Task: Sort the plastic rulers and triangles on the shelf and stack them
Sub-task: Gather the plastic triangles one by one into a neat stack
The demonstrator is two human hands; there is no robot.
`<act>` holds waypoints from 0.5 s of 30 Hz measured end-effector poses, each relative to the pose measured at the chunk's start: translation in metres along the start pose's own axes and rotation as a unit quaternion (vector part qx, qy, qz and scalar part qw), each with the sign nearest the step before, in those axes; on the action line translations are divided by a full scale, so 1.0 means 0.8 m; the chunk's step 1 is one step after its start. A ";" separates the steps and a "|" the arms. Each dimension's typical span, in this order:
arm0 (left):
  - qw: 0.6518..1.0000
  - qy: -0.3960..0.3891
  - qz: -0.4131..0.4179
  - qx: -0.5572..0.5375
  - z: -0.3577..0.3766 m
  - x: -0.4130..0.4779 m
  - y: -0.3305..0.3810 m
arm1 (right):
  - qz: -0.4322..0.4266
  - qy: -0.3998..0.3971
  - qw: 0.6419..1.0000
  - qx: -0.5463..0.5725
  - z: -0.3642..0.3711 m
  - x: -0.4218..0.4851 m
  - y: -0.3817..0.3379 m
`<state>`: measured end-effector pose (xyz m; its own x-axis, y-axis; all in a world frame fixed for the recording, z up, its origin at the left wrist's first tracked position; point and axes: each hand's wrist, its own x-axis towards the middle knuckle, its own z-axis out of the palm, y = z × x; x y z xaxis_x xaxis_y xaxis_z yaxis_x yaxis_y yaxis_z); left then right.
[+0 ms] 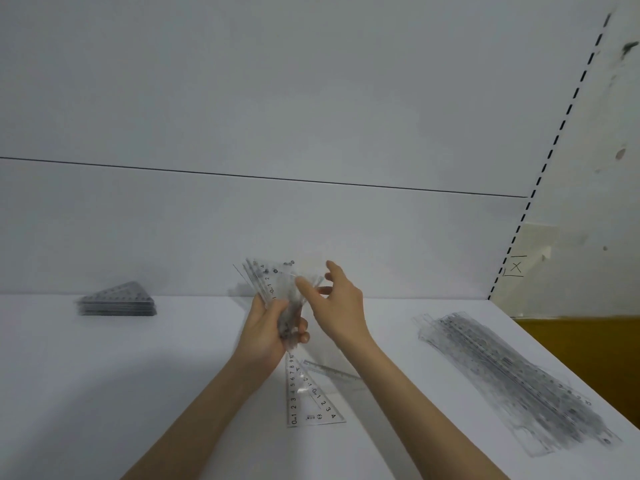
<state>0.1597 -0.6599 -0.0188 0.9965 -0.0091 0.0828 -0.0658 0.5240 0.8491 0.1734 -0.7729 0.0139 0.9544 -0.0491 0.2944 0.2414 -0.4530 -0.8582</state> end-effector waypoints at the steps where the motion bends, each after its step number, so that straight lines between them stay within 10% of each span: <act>1: 1.000 -0.012 0.000 0.003 0.001 -0.002 -0.001 | 0.013 -0.016 1.000 -0.001 -0.001 0.004 0.001; 15: 0.992 -0.128 0.005 0.017 0.001 -0.008 0.002 | 0.038 -0.083 0.956 0.280 -0.021 0.022 0.009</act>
<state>0.1531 -0.6596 -0.0173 0.9506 -0.2218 0.2170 -0.0814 0.4966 0.8641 0.1890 -0.7919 0.0196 0.9765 0.1003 0.1910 0.1815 0.0965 -0.9786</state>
